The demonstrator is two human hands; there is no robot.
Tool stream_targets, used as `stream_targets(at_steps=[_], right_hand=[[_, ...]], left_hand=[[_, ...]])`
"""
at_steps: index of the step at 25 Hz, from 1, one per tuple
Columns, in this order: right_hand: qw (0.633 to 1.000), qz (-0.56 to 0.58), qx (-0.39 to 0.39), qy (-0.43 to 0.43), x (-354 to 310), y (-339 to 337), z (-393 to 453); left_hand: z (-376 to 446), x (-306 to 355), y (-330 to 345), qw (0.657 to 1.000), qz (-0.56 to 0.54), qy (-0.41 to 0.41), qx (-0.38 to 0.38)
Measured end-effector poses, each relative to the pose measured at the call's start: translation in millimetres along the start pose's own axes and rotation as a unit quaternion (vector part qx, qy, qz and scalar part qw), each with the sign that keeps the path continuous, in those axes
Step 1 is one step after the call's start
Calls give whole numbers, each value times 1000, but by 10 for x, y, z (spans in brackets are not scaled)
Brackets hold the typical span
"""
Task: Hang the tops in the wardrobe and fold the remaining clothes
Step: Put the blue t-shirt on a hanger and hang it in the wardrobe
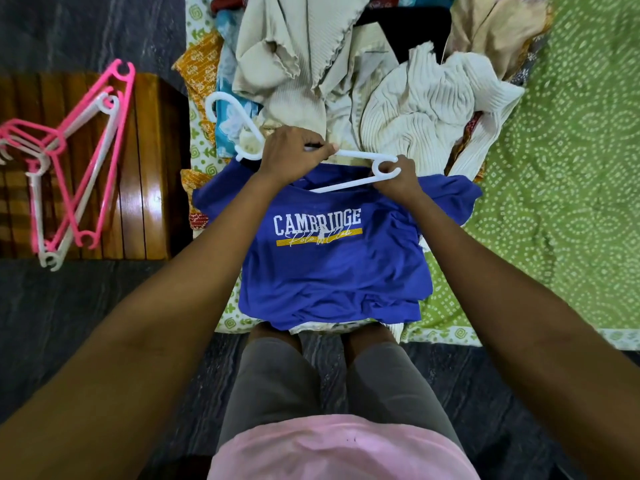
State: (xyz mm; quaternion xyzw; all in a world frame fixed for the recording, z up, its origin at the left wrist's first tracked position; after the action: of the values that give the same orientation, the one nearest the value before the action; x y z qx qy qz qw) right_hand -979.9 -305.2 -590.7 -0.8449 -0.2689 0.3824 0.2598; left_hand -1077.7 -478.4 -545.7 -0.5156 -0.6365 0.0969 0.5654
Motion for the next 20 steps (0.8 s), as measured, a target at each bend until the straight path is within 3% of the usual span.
stream_targets(at_steps=[1, 3, 5, 7, 9, 11, 15, 18, 20], right_hand=[[992, 112, 33, 56, 112, 13, -44], [934, 320, 77, 138, 259, 60, -163], [888, 414, 107, 168, 320, 83, -260], [868, 438, 147, 179, 307, 12, -305], [885, 386, 199, 168, 230, -148, -318], [927, 268, 238, 113, 65, -314, -319], [966, 126, 223, -21, -526, -246, -298], [977, 146, 148, -55, -726, 212, -355], [972, 222, 76, 31, -615, 466, -374]], left_hand=[[9, -9, 16, 1000, -1, -3, -2], [11, -3, 44, 1000, 3, -2, -2], [18, 16, 80, 1000, 27, 9, -3], [34, 17, 123, 998, 65, 21, -8], [43, 28, 172, 994, 98, 33, -24], [13, 72, 260, 987, 140, 50, -58], [-78, 171, 473, 983, 120, 65, -126], [-139, 42, 439, 996, 37, 58, -57], [-226, -177, 373, 999, 28, 24, 16]])
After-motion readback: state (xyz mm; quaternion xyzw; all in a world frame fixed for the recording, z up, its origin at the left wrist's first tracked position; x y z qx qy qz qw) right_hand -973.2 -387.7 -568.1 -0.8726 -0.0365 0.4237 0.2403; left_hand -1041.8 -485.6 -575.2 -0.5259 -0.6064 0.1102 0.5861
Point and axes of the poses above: each hand's wrist, its own z-axis towards the middle knuckle, its own y-axis out of the palm, x = y × z, the point moved 4 cm from there along z, towards the middle knuckle, and after that the axes turned 1 degree about -y, right-handed, at the moved point
